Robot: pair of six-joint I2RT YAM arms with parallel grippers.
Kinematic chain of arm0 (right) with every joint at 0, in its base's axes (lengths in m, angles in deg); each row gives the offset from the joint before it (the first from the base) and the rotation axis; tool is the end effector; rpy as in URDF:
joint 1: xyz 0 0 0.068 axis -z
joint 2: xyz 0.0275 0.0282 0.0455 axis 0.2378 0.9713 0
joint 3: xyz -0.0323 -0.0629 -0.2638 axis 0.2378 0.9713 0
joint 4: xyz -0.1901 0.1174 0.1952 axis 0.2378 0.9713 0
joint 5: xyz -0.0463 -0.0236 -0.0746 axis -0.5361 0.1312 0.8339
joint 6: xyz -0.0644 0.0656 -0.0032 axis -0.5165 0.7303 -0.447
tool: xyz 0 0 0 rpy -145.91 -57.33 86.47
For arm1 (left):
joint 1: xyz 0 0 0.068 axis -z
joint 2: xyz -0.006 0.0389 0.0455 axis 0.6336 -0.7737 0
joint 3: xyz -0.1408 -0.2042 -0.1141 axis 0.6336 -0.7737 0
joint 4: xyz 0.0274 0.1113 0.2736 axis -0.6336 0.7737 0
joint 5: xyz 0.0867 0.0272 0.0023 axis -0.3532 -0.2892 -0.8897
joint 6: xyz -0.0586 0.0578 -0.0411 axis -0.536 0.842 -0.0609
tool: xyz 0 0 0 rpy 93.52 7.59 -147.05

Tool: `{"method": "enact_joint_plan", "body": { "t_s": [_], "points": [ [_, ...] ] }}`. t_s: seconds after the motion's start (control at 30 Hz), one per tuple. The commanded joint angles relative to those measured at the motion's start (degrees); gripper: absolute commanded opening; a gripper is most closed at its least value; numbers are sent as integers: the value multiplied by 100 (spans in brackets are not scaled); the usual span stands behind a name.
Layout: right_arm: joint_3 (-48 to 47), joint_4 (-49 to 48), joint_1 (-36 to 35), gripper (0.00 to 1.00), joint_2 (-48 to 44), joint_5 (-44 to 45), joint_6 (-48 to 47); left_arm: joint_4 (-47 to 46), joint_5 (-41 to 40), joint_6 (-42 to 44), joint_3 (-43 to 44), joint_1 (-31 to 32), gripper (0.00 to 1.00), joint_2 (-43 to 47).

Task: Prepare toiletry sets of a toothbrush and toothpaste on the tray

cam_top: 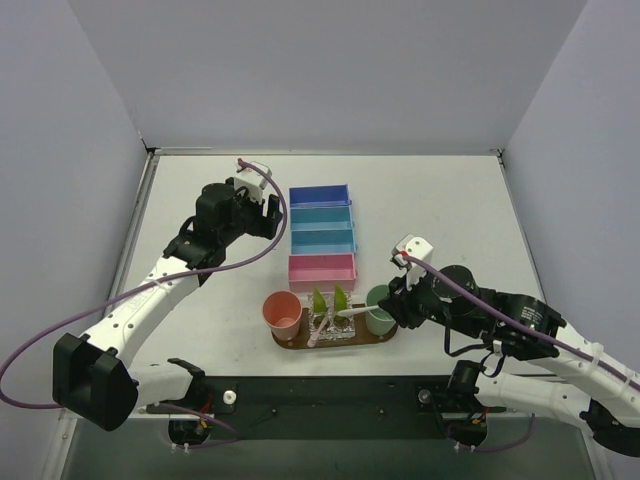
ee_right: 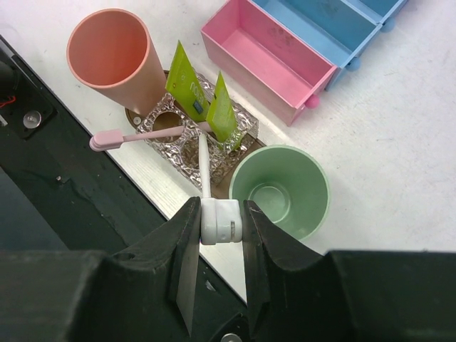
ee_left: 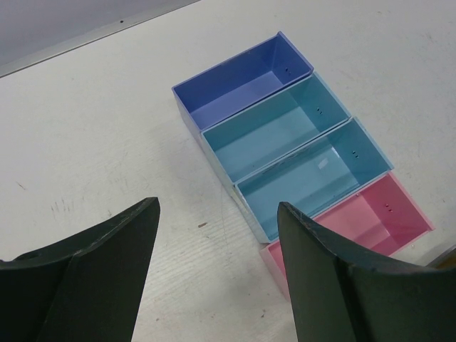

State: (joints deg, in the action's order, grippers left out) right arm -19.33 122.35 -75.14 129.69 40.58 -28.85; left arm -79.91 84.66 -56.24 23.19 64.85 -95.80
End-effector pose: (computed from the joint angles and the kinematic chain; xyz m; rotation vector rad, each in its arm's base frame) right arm 0.1171 0.2005 0.3746 -0.7744 1.8275 0.7789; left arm 0.3290 -0.1609 0.3032 0.4409 1.8817 -0.3472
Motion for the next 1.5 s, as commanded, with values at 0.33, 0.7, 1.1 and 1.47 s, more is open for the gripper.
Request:
{"method": "enact_joint_plan", "body": {
  "t_s": [0.33, 0.7, 1.1, 1.47],
  "points": [
    [-407, 316, -242, 0, 61, 237, 104, -92, -4, 45, 40, 4, 77, 17],
    [-408, 439, -312, 0, 114, 351, 104, -92, 5, 45, 31, 4, 77, -10],
    [-83, -26, -637, 0, 378, 508, 87, -101, -4, 45, 40, 4, 77, -27],
    [58, -220, -840, 0, 545, 843, -45, -101, -22, 45, 40, 4, 77, -19]
  ]
}}
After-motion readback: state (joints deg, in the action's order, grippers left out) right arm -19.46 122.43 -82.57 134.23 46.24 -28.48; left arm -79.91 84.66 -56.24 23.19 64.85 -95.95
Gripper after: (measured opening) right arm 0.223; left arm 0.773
